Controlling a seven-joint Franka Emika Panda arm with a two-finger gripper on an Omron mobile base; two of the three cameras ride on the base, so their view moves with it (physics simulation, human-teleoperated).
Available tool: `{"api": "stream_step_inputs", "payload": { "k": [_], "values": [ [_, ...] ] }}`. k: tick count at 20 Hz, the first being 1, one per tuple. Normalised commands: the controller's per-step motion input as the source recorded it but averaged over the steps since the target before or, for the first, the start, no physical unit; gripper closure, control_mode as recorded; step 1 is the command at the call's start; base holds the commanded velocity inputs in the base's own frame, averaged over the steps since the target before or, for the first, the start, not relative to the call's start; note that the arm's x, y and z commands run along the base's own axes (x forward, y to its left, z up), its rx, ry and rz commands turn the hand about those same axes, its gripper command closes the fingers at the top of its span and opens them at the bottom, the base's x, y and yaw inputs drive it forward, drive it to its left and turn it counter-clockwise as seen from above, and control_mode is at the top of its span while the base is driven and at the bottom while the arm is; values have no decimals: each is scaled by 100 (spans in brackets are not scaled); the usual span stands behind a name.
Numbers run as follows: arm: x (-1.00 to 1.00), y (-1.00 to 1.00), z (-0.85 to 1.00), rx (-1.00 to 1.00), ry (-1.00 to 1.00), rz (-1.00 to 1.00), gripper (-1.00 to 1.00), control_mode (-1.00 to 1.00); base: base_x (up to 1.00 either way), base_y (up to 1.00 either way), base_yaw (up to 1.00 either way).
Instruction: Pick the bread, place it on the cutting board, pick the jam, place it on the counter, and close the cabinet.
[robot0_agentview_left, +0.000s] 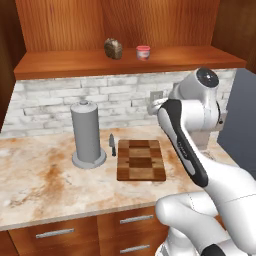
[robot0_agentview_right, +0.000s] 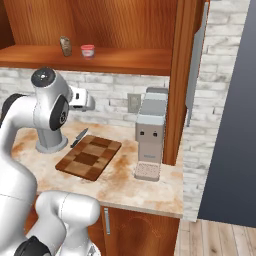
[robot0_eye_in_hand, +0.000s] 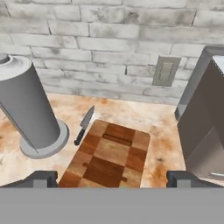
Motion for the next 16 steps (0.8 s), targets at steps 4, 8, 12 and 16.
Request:
{"api": "stream_step_inputs", "payload": {
  "k": [4, 8, 12, 16],
  "values": [
    [0, 8, 42, 0, -3, 1, -100, -100, 0, 0, 0],
    [0, 10, 44, 0, -1, 1, -100, -100, 0, 0, 0],
    [0, 15, 39, 0, -1, 0, -100, -100, 0, 0, 0],
    [0, 20, 27, 0, -3, 1, -100, -100, 0, 0, 0]
  ]
}}
